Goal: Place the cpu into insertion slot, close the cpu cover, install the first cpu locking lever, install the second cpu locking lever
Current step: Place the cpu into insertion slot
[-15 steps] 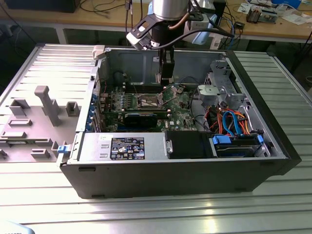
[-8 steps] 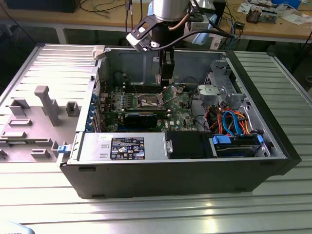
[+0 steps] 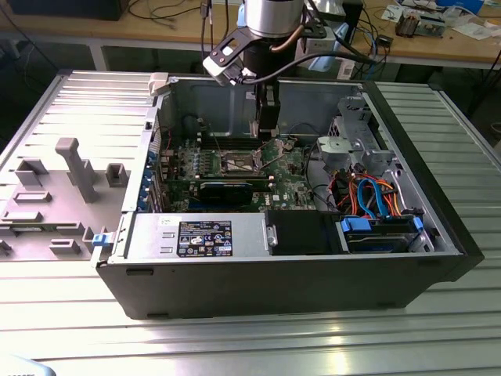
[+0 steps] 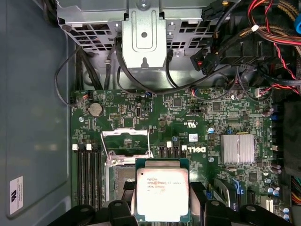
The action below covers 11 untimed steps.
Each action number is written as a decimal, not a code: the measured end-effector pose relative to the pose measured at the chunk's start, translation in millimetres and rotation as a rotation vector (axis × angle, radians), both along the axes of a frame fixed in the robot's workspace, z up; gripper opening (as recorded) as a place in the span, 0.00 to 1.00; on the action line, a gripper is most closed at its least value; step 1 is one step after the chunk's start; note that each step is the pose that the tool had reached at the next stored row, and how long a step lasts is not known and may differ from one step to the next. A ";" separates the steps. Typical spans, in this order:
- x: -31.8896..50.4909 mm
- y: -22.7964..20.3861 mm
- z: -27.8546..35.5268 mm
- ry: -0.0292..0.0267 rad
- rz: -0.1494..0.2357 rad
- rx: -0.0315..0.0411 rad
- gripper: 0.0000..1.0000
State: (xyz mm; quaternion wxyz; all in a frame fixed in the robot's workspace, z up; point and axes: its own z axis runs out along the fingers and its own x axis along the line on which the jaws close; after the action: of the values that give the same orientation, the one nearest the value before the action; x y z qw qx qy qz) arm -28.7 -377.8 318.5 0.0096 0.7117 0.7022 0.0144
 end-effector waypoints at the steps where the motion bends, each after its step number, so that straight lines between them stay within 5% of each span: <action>1: -0.1 -0.3 -0.6 0.0000 0.000 0.0000 0.54; 11: -0.1 -2.0 -3.4 0.0000 0.000 0.0000 0.54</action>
State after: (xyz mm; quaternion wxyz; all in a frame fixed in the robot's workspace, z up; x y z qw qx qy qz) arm -28.9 -379.7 315.1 0.0096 0.7117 0.7023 0.0144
